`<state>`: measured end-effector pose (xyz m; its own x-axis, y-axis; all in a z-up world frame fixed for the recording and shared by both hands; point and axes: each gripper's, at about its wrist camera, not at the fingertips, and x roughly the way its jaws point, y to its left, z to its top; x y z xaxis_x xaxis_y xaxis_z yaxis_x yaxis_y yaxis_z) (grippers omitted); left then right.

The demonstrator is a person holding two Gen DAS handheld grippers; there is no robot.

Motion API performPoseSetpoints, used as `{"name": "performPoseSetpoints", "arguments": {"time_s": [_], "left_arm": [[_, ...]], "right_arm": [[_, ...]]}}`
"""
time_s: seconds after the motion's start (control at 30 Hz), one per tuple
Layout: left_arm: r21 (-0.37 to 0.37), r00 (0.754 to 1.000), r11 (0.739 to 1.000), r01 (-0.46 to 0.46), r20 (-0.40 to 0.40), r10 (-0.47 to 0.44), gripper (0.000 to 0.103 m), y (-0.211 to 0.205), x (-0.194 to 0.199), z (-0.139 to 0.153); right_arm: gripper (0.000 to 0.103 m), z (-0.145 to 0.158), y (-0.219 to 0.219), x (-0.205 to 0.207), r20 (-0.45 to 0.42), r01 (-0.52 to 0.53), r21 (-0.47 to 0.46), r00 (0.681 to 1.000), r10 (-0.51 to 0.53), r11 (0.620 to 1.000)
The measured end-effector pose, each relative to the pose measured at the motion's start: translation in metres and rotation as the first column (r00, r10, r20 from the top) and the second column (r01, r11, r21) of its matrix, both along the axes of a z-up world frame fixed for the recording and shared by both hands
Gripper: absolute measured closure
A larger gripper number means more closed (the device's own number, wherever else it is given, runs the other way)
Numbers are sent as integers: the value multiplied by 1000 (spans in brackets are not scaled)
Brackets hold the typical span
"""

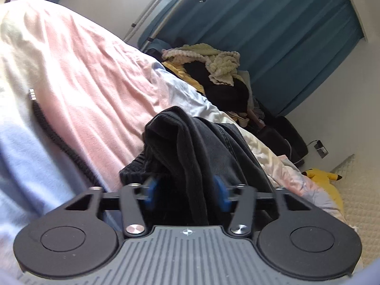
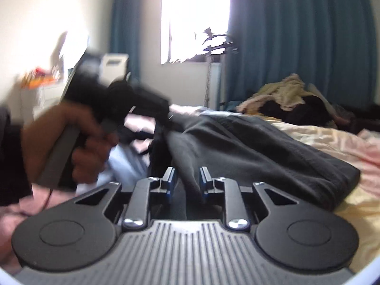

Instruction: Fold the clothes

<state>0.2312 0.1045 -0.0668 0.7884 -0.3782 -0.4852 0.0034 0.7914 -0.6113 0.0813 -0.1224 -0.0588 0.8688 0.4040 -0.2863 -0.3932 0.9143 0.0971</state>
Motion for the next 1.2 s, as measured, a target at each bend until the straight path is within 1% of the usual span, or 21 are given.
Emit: {"name": "performPoseSetpoints", "arguments": {"time_s": [0.03, 0.07, 0.13, 0.17, 0.23, 0.27, 0.33, 0.4, 0.47, 0.53, 0.57, 0.63, 0.67, 0.73, 0.83, 0.87, 0.93, 1.07, 1.1, 1.17, 1.2], "left_arm": [[-6, 1000, 1000, -7, -10, 7, 18, 1, -5, 0], [-11, 1000, 1000, -15, -20, 14, 16, 2, -11, 0], [-54, 998, 998, -21, -56, 18, 15, 6, -12, -7], [-81, 997, 996, -24, -77, 17, 15, 8, -11, -12], [-135, 993, 990, -30, -118, 14, 11, 13, -9, -22], [-162, 990, 986, -34, -139, 12, 11, 15, -8, -26], [-208, 985, 977, -44, -170, 8, 8, 18, -5, -34], [-256, 987, 966, -40, -161, -2, 6, 18, 1, -37], [-312, 987, 949, -29, -158, -22, 4, 16, 9, -41], [-328, 988, 945, -16, -150, -36, 1, 14, 16, -45], [-332, 988, 943, -6, -146, -45, 1, 14, 18, -46], [-354, 988, 935, -1, -143, -53, 0, 15, 21, -50], [-366, 988, 930, 1, -143, -58, 0, 15, 22, -52], [-412, 988, 911, 3, -139, -65, 0, 21, 24, -55], [-496, 987, 868, 4, -137, -83, 0, 29, 30, -60], [-508, 986, 861, 6, -140, -89, 0, 30, 34, -61], [-510, 983, 860, 10, -153, -102, 0, 28, 43, -62], [-460, 975, 886, 53, -166, -145, 0, 15, 63, -62], [-450, 973, 891, 60, -172, -153, 0, 11, 69, -64], [-423, 970, 905, 46, -197, -141, 0, 4, 79, -68], [-407, 968, 913, 41, -210, -137, 0, 1, 84, -68]], "right_arm": [[78, 7, -10, -6, 1, 23, 53, 1000, -23, 998], [77, 14, -21, -13, 1, 46, 106, 999, -47, 993], [73, 26, -41, -24, -1, 95, 199, 995, -96, 975], [71, 28, -51, -26, -2, 130, 211, 991, -133, 969], [68, 25, -71, -19, -61, 205, 257, 979, -196, 944], [67, 19, -84, -14, -119, 245, 310, 969, -218, 918], [66, 6, -107, -5, -252, 313, 424, 942, -221, 850], [65, -4, -115, 0, -314, 342, 492, 928, -203, 801], [55, -14, -124, 5, -374, 373, 552, 910, -178, 746], [38, -24, -132, 11, -427, 405, 603, 892, -150, 687], [37, -27, -135, 16, -444, 419, 618, 884, -145, 665], [26, -33, -143, 26, -480, 458, 626, 864, -150, 632], [26, -38, -150, 32, -501, 481, 627, 851, -156, 613], [24, -51, -160, 40, -539, 522, 655, 830, -146, 547], [20, -70, -174, 51, -600, 582, 689, 792, -109, 431], [20, -73, -176, 56, -603, 582, 697, 792, -98, 420], [18, -73, -177, 67, -604, 577, 699, 793, -85, 423], [13, -70, -169, 95, -581, 527, 713, 813, -32, 463], [13, -69, -167, 101, -585, 528, 699, 810, -38, 483], [14, -70, -162, 115, -581, 515, 665, 812, -59, 540], [21, -71, -158, 122, -570, 506, 639, 817, -85, 579]]}}
